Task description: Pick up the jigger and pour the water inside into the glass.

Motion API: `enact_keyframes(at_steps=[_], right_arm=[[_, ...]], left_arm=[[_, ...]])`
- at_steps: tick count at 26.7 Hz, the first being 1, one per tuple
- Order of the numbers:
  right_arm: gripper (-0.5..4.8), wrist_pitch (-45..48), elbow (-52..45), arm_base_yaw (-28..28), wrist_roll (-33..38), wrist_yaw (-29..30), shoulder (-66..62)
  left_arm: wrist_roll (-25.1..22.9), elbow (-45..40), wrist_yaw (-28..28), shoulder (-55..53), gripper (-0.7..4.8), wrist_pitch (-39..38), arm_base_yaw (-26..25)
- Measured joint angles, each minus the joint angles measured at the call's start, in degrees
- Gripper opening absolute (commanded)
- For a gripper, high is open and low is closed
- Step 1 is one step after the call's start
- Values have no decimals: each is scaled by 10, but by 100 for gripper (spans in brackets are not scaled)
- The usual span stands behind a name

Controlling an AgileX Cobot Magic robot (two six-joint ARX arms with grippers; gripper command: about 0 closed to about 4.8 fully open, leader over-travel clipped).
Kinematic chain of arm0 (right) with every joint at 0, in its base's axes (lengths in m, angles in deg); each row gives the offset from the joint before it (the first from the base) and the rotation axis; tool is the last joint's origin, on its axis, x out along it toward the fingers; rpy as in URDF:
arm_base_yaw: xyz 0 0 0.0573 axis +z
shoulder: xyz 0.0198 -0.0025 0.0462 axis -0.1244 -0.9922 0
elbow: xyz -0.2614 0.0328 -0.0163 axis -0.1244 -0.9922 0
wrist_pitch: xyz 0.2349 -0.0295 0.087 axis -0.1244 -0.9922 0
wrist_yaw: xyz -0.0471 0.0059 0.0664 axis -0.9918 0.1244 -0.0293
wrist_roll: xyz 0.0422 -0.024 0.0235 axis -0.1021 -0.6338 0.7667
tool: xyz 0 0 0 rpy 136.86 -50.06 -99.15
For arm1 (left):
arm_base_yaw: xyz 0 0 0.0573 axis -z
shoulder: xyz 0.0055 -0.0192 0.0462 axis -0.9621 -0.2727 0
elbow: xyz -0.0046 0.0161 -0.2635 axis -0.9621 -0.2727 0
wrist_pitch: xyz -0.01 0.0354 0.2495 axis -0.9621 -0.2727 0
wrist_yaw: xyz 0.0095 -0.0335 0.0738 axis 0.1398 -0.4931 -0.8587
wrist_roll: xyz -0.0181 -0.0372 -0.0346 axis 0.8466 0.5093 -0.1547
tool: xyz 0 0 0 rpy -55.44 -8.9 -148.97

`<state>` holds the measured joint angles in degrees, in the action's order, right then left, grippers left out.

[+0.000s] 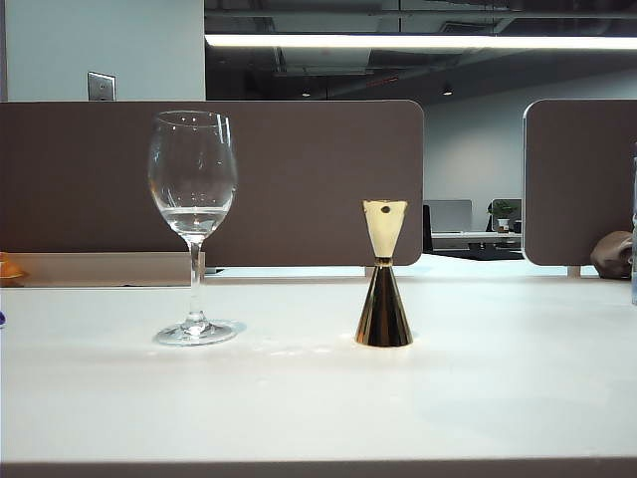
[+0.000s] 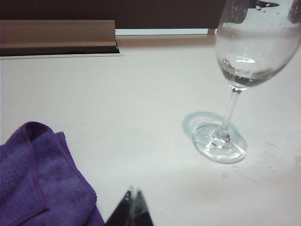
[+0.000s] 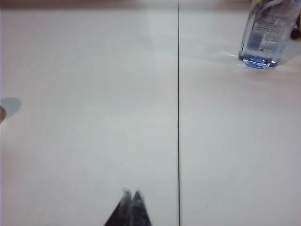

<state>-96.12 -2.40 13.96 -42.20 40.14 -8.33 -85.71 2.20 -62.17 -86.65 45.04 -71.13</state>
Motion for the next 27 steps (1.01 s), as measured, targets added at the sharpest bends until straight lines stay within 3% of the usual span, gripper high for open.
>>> enact_keyframes(at_steps=[4, 6, 8, 13, 18, 21, 23, 27], right_arm=[[6, 2, 0, 0, 69, 15, 0], [76, 6, 0, 0, 137, 35, 0], [94, 21, 0, 0, 188, 70, 0], [94, 109, 1, 0, 195, 159, 0], [94, 116, 23, 0, 196, 164, 0], [94, 115, 32, 0, 196, 166, 0], [94, 116, 37, 0, 196, 177, 0], [94, 113, 37, 0, 195, 183, 0]], left_arm=[[0, 0, 0, 0, -5, 0, 0], [0, 0, 0, 0, -5, 0, 0], [0, 0, 0, 0, -5, 0, 0], [0, 0, 0, 0, -5, 0, 0], [0, 0, 6, 0, -5, 0, 0], [19, 0, 28, 0, -5, 0, 0], [82, 0, 73, 0, -5, 0, 0], [132, 0, 170, 0, -5, 5, 0]])
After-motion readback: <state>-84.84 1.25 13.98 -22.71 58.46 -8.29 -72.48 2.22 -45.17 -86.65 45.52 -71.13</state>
